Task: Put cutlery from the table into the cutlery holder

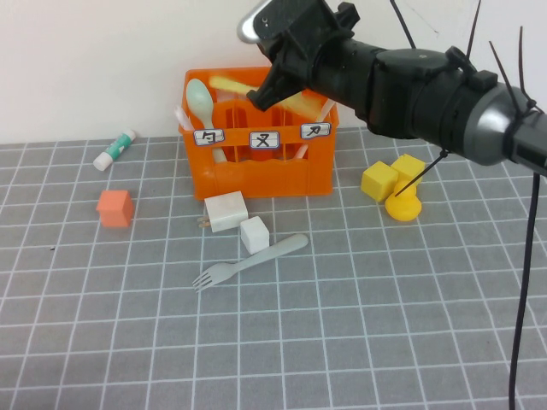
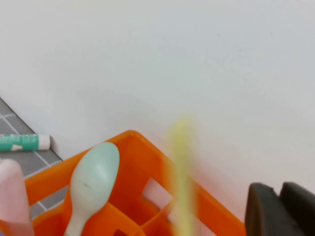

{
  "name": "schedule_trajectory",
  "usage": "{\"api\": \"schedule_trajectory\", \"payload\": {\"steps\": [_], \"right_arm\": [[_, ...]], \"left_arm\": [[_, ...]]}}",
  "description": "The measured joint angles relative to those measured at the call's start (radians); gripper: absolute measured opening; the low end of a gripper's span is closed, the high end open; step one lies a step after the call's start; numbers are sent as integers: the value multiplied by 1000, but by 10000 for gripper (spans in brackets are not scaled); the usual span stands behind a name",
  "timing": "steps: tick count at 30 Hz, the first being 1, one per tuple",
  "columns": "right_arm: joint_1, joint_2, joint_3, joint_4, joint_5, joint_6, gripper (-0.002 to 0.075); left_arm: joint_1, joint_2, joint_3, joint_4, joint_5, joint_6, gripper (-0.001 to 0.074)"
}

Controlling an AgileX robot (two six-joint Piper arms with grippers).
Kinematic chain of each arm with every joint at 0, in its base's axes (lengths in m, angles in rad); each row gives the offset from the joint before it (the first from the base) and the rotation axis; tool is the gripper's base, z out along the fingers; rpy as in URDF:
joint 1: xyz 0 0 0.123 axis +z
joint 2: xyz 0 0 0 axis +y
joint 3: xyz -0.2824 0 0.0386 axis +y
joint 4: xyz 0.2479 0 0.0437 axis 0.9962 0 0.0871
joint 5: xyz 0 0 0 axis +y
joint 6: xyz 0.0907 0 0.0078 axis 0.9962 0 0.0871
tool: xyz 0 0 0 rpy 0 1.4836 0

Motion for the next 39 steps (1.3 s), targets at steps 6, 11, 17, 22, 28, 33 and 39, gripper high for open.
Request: {"api": "schedule_trajectory", "payload": {"steps": [6,11,17,22,28,33,39], "right_arm": [[-16,0,0,0,-2,85,154],[-19,0,0,0,-6,108,178],[-19,-45,0,0,-6,112,178],[-19,-118,0,0,11,121,138],[-19,-245,52,0,117,159,27],[-19,-391,204,0,183,163,3],[-19,-593,471,-2,205,142,-1]], "left_arm": [[0,0,0,0,0,0,-1],[0,0,0,0,0,0,-1],[0,0,0,0,0,0,-1],[0,0,0,0,0,0,-1],[0,0,0,0,0,0,-1],[0,0,0,0,0,0,-1],[0,0,0,0,0,0,-1]]}}
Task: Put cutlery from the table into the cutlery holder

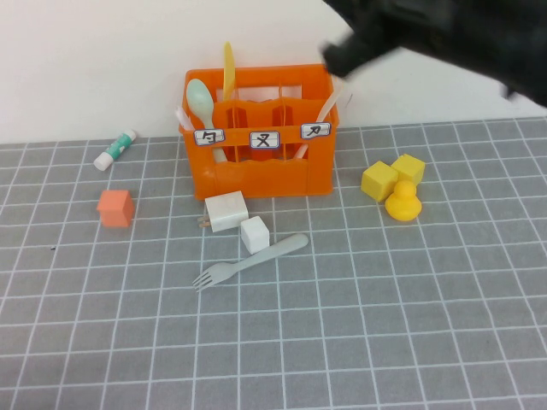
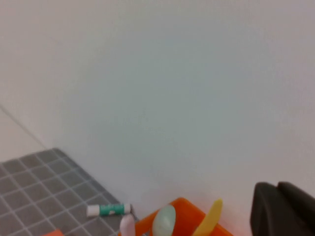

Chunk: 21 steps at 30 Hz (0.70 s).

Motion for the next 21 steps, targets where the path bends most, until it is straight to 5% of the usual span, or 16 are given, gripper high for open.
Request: {"api": "schedule_trajectory", "payload": {"steps": [21], "right_arm": [[0,-763,628,-5,94,-42,-1]], "left_arm": [[0,0,0,0,0,0,-1]]}}
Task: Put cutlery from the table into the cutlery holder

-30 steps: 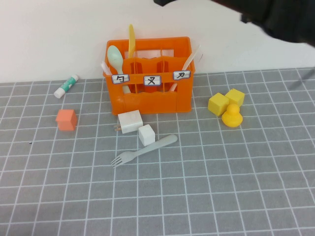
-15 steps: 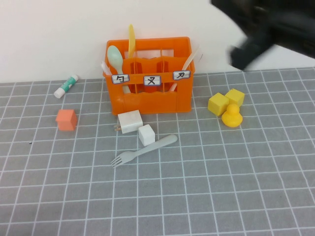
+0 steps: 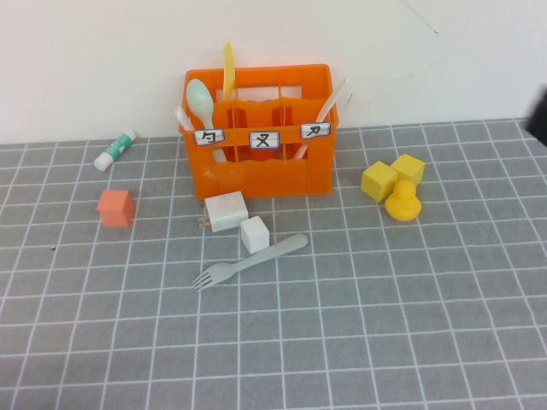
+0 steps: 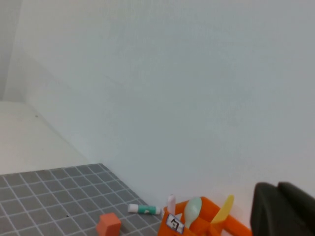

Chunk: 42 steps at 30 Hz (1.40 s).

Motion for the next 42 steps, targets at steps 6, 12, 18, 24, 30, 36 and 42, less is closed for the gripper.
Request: {"api": "schedule_trajectory", "payload": {"steps": [6,12,18,24,30,36,42], "right_arm": [[0,-152,150,0,-83,93,-1],[0,-273,285,0,-129,25,-2],[0,-392,351,4,-287,-47,-2],[0,-498,356,8,-412,-160,-2],[0,-559,358,12,-459,-266,-3],[0,-559,464,-69,-581,-148,-3],[-2,-563,687,-803,-679,776,-3]], "left_arm": [[0,0,0,0,0,0,-1],[0,0,0,0,0,0,-1],[0,0,0,0,0,0,-1],[0,0,0,0,2,0,-1],[0,0,0,0,2,0,-1],[0,0,0,0,2,0,-1],[0,0,0,0,2,0,-1]]}}
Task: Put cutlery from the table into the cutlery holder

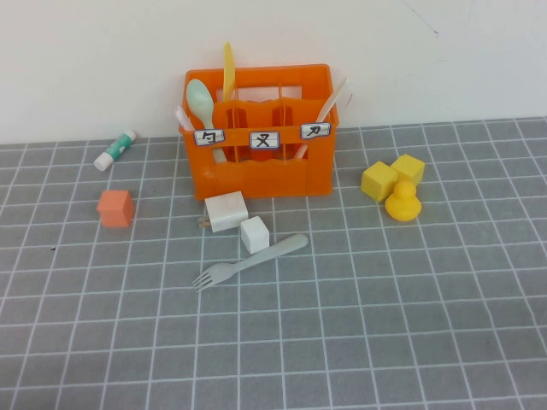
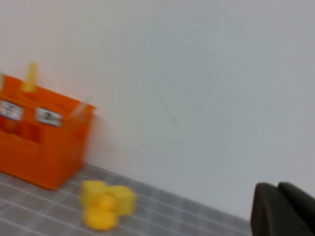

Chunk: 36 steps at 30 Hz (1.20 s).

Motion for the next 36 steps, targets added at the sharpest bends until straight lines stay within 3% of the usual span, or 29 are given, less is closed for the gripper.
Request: {"api": "schedule_trajectory", "payload": {"steps": [5,9,12,19,36], "right_arm": [[-89,-94,65,-411,214,586,-3],[-242,-189,66,-730,510,953,-3],[-348,-218,66,-898,665,1131,-3],[-479,-224,66,-1031,751,1217,-3],[-486,-224,63,-1103,775,1292,-3]], "left_arm": [[0,0,0,0,0,0,-1],[0,0,0,0,0,0,-1],[0,0,0,0,0,0,-1],[0,0,0,0,0,0,-1],[0,0,0,0,0,0,-1]]}}
